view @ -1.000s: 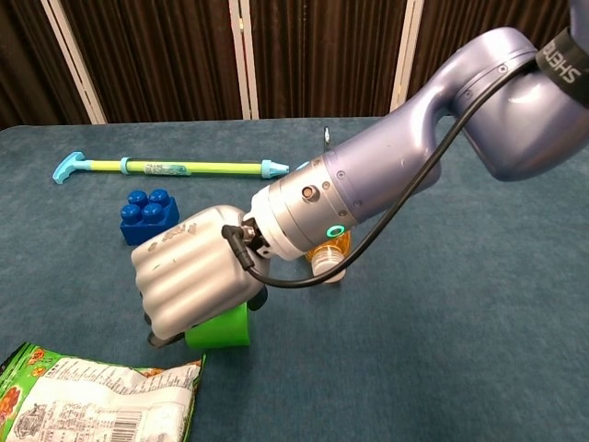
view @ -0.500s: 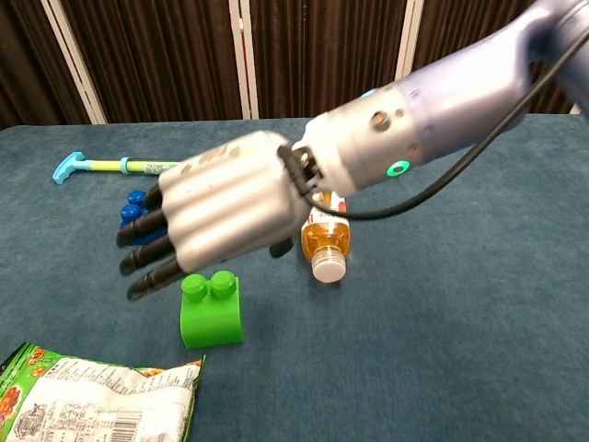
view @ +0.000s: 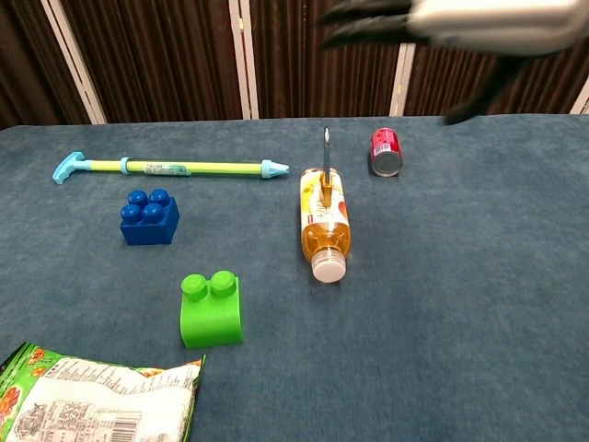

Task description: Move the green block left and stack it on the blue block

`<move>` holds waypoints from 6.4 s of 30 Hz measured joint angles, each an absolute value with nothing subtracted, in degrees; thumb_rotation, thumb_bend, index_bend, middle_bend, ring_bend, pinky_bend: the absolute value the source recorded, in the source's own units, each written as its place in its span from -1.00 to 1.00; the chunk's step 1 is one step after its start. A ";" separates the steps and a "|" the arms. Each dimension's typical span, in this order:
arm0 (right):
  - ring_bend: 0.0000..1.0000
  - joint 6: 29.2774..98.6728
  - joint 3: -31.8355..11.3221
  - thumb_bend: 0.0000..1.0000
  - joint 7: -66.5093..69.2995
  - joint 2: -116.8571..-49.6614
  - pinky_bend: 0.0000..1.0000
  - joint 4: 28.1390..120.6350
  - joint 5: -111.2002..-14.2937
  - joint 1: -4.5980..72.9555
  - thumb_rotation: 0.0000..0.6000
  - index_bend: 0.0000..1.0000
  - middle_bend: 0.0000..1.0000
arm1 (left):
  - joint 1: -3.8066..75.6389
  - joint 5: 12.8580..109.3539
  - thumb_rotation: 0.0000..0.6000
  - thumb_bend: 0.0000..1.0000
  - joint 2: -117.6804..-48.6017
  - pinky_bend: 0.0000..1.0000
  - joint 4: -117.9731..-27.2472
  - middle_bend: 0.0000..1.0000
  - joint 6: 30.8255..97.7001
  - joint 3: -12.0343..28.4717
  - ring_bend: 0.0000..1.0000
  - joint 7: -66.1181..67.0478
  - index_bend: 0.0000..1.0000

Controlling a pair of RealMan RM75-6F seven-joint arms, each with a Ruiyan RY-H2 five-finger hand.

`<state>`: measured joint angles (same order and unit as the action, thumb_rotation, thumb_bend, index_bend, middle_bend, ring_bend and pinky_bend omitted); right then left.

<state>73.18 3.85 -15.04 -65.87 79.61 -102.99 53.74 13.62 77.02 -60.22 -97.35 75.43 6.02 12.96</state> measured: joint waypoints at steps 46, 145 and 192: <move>-1.00 87.31 -1.65 -1.00 -11.33 -67.11 -1.00 94.57 -77.89 15.00 1.00 -1.00 -1.00 | 49.68 113.70 1.00 -1.00 -80.89 -0.87 -76.06 -0.77 51.33 -5.12 -0.81 9.61 -0.75; -1.00 79.56 -5.73 -1.00 -10.65 -66.96 -1.00 94.36 -81.53 12.55 1.00 -1.00 -1.00 | 57.03 21.98 1.00 -0.68 -86.19 -0.13 -80.86 0.14 51.61 9.22 -0.04 41.92 0.13; -1.00 80.35 -5.57 -1.00 -10.32 -66.33 -1.00 95.42 -83.18 11.92 1.00 -1.00 -1.00 | 51.41 31.40 1.00 -0.88 -75.41 -1.00 -91.16 -1.00 56.86 8.13 -1.00 32.85 -1.00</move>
